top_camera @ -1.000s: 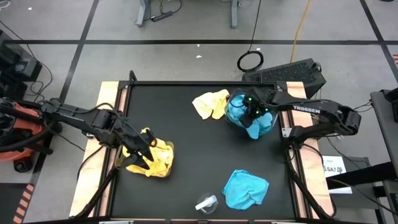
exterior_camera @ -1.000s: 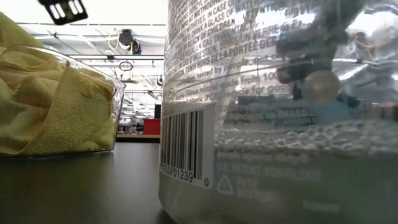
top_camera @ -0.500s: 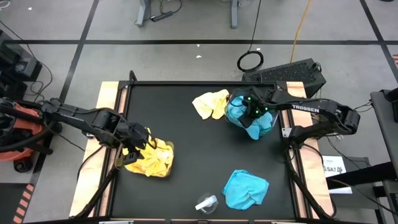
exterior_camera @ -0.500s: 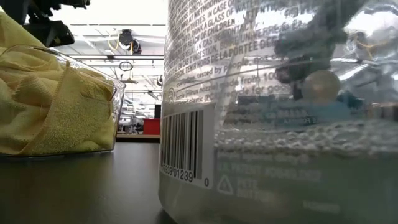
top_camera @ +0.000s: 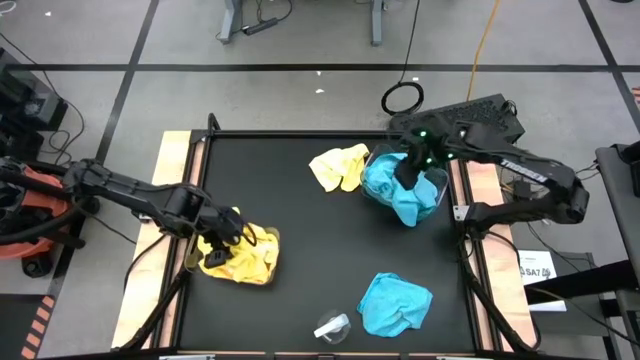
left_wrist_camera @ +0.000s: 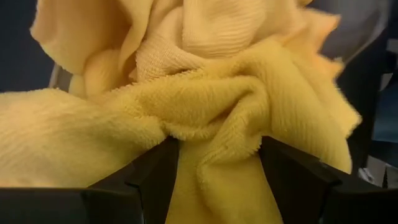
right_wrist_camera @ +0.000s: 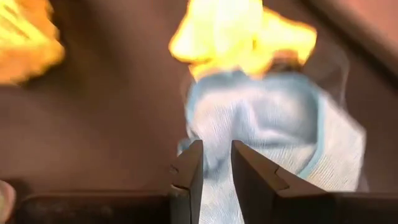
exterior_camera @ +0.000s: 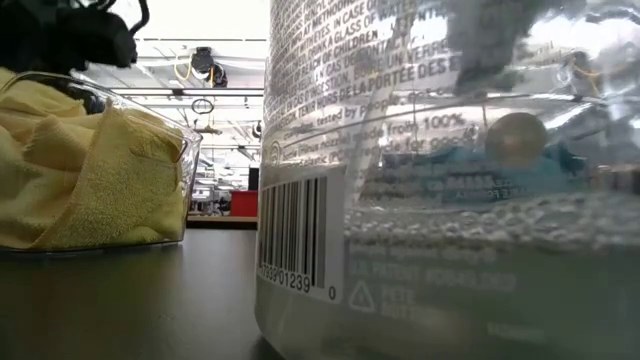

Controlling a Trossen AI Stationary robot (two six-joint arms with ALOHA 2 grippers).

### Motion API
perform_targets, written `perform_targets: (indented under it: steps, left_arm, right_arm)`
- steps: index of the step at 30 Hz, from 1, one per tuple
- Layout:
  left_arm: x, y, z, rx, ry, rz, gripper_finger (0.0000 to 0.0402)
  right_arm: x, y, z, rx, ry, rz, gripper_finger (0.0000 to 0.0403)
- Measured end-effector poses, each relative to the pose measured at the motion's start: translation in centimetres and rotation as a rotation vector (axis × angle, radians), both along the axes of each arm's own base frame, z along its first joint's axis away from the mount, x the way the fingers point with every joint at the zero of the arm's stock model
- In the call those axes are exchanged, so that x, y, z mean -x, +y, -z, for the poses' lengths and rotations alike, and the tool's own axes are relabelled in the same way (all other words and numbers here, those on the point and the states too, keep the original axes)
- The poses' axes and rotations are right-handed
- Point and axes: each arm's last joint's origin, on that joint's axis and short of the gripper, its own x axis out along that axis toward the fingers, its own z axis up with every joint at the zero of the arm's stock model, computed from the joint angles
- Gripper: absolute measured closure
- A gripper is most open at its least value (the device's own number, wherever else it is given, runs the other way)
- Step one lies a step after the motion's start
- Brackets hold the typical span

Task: Sort microfiber towel by color & place in baskets
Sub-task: Put the blue microfiber towel into the top transparent bin

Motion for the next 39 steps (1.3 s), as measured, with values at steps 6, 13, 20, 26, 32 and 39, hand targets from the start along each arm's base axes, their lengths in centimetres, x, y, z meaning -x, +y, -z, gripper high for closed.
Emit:
perform_targets:
  steps: [6,13,20,26,32,39]
  left_arm:
    - [0.3,0.1,1.9,0.005,0.027,-0.016,0.0168]
    - [0.3,0.1,3.0,0.011,0.024,-0.014,0.0168]
    - [0.3,0.1,3.5,0.001,0.016,-0.017,0.0168]
    - [0.3,0.2,3.5,-0.036,0.007,-0.033,0.0168]
    - [0.3,0.3,3.6,-0.072,-0.009,-0.022,0.0168]
    - [0.2,0.2,3.4,-0.04,-0.007,-0.01,0.0168]
  right_arm:
    - [0.7,1.8,-4.5,0.085,-0.166,-0.151,0.0296]
    - [0.6,5.2,-6.0,0.068,-0.262,-0.338,0.0191]
    - [-0.2,9.2,-5.9,0.0,-0.264,-0.516,0.0112]
    - [-0.7,13.0,-5.4,-0.071,-0.234,-0.664,0.0116]
    - [-1.6,16.5,-4.2,-0.079,-0.146,-0.763,0.0129]
    - [-3.4,20.7,-1.3,-0.075,0.009,-0.885,0.0133]
